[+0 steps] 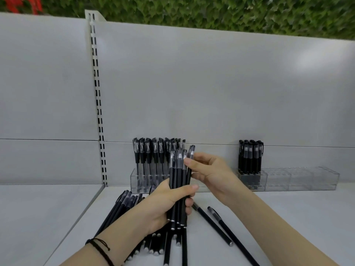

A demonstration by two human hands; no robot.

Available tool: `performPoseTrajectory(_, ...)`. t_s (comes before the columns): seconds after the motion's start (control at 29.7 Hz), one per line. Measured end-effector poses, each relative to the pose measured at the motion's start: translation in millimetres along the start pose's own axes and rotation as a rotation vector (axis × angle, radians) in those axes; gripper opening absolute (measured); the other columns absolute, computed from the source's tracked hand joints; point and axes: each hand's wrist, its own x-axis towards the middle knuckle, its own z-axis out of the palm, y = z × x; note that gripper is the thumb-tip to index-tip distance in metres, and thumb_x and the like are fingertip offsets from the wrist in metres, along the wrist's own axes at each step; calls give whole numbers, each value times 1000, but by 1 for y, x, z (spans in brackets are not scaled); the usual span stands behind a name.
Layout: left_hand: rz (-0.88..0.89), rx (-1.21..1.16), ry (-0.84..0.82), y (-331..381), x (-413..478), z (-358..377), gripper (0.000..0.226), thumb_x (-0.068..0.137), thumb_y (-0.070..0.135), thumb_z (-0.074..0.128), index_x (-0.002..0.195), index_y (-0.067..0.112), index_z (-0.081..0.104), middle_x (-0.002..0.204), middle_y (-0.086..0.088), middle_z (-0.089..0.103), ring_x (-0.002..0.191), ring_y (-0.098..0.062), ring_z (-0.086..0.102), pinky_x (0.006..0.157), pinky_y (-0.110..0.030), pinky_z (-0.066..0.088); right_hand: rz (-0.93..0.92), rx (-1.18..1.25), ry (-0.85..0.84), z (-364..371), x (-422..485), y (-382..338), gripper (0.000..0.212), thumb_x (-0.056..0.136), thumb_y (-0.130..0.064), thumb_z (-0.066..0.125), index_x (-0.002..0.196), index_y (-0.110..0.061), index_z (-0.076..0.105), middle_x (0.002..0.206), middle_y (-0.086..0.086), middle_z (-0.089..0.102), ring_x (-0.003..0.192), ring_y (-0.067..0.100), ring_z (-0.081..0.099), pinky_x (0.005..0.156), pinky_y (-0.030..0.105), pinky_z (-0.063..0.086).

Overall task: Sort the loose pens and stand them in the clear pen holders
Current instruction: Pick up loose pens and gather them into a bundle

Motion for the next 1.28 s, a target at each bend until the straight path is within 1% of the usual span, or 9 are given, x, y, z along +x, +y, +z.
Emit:
performPoseTrajectory(0.2, 51, 13, 34, -1, 0, -4, 33, 80, 23, 76, 89, 10, 47, 63, 0, 47, 51, -12, 45, 49, -24, 42, -53, -201, 36, -10, 0, -3, 20, 82, -25, 73, 96, -11, 72, 81, -3, 69, 65, 9, 61, 69, 26, 51)
performPoseTrajectory(0.27, 82, 10, 110, 0, 2, -6, 30, 78, 25, 75, 83, 10, 49, 61, -2, 48, 49, -13, 46, 50, -26, 43, -26, -409, -16, -19, -1, -6, 18, 84, -26, 72, 95, -11, 71, 79, -3, 67, 62, 7, 60, 62, 22, 50)
performPoseTrajectory(0.4, 100, -76, 181, 5, 3, -8, 27, 74, 25, 75, 78, 10, 53, 61, -2, 50, 49, -13, 47, 47, -24, 46, 213, -1005, -219, -38, -4, -8, 33, 81, -45, 72, 85, -13, 66, 71, -6, 66, 59, 5, 59, 53, 19, 45)
performPoseTrajectory(0.5, 75, -60, 191, 4, 2, -8, 27, 79, 24, 74, 80, 10, 52, 61, -2, 50, 50, -14, 48, 48, -24, 47, 397, -1191, -287, -42, -7, -9, 40, 77, -54, 72, 82, -17, 60, 73, -5, 68, 59, 6, 59, 50, 18, 40)
performPoseTrajectory(0.71, 53, -31, 185, 2, 3, -10, 30, 78, 27, 75, 78, 10, 51, 60, -4, 49, 51, -15, 48, 50, -25, 47, 519, -1316, -353, -38, -6, -2, 38, 71, -49, 80, 77, -19, 57, 63, -4, 61, 57, 11, 54, 50, 21, 39)
performPoseTrajectory(0.87, 45, -7, 163, 1, 2, -10, 30, 72, 30, 77, 73, 11, 53, 59, -4, 50, 52, -16, 47, 51, -25, 47, 395, -1209, -251, -34, -1, 9, 24, 76, -31, 79, 89, -16, 65, 69, -2, 63, 51, 8, 52, 49, 18, 42)
performPoseTrajectory(1.01, 39, 1, 169, 2, 2, -10, 32, 69, 31, 78, 73, 11, 54, 59, -5, 51, 52, -16, 48, 52, -26, 47, 281, -1168, -169, -30, 0, 18, 40, 73, -33, 81, 105, -15, 64, 85, -2, 65, 60, 9, 55, 60, 22, 47)
performPoseTrajectory(1.14, 40, -25, 189, 1, 4, -11, 30, 70, 29, 79, 73, 10, 55, 60, -5, 52, 53, -15, 49, 51, -26, 48, 375, -1250, -134, -33, -1, 16, 42, 71, -43, 81, 94, -10, 68, 73, -4, 61, 62, 10, 54, 57, 21, 43)
performPoseTrajectory(1.28, 20, -17, 194, 0, 4, -10, 27, 75, 25, 77, 76, 9, 56, 61, -5, 53, 53, -16, 50, 51, -26, 48, 407, -1283, -156, -33, 0, 15, 28, 75, -32, 77, 91, -10, 68, 68, -4, 57, 58, 10, 50, 49, 20, 39)
